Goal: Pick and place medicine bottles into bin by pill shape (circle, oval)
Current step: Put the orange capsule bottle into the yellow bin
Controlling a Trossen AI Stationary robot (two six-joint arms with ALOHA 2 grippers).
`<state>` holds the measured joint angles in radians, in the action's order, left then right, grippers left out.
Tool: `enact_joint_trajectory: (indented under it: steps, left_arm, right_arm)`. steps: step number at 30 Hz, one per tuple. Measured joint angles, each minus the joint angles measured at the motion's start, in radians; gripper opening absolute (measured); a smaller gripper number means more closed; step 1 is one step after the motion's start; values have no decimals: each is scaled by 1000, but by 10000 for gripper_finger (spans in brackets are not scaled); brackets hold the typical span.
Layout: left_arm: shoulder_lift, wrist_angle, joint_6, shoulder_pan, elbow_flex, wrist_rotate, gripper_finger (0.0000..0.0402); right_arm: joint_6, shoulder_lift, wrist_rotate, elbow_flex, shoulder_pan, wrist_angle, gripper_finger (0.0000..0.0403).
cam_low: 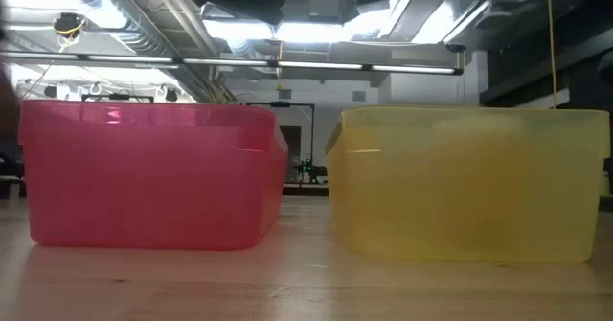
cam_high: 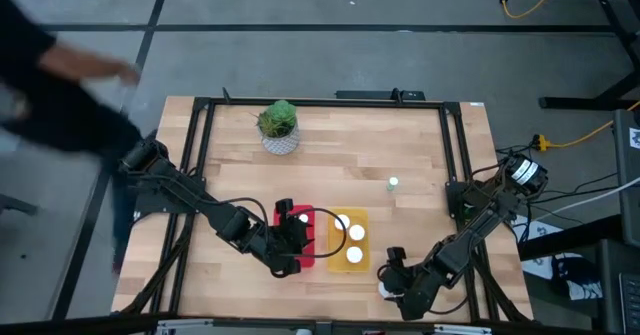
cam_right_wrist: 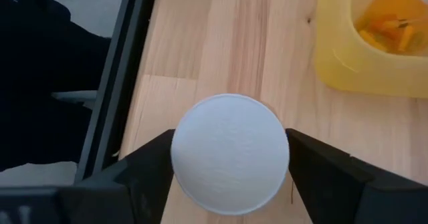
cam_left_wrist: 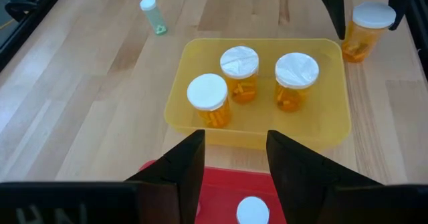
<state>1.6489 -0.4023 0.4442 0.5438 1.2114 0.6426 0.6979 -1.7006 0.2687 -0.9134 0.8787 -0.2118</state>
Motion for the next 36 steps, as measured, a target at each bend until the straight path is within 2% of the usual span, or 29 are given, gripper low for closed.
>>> enact_joint_trajectory:
  steps: [10,16,26,31,36]
  left_arm:
    - [0,0,0,0,0,0,153]
    - [0,0,0,0,0,0,153]
    - [0,0,0,0,0,0,153]
    - [0,0,0,0,0,1,153]
    - [0,0,0,0,0,6,153]
  right_arm:
    - [2,0,3,0,0,7,212]
    - [-13,0,-2,-24,0,5,199]
    - [-359,0,14,-195,-20,-25,203]
    - [-481,0,99,-264,-91,-73,202]
    - [-510,0,104,-294,-198,-68,201]
